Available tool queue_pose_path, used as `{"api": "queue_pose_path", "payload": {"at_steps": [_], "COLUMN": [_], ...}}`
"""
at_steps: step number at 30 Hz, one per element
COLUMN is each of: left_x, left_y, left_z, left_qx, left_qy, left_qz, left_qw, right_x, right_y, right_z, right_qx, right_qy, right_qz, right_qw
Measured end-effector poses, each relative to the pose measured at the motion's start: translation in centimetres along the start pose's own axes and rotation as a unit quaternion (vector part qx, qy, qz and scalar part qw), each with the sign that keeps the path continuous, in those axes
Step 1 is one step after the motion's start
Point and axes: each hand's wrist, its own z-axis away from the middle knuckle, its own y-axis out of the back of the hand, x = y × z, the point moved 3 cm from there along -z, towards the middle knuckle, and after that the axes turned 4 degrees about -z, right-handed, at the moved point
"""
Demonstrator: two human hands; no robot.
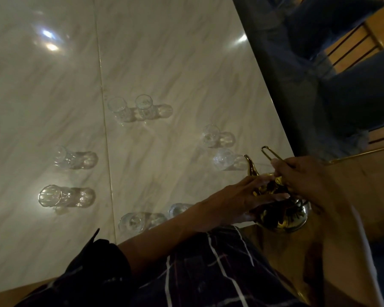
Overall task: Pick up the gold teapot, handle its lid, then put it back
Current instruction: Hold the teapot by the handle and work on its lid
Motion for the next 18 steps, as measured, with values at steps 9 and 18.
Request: {"api": "queue_pose_path", "payload": {"at_steps": [9, 18], "left_x": [-0.2, -0.3], "left_y": [-0.4, -0.7], "left_z": [0.0, -0.1], "left_qx": [-0.014, -0.026], "left_qy": [0.004, 0.008], "left_qz": [-0.013, -0.026], "left_qw": [1.000, 0.999], "right_x": [0.2, 1.5], "right_y": [0.1, 0.0], "right_z": [-0.1, -0.7], "right_qx": [-0.010, -0.003], "right_qy": [0.008, -0.009], "right_qz": [0.002, -0.006], "right_qw": [1.000, 1.000]}}
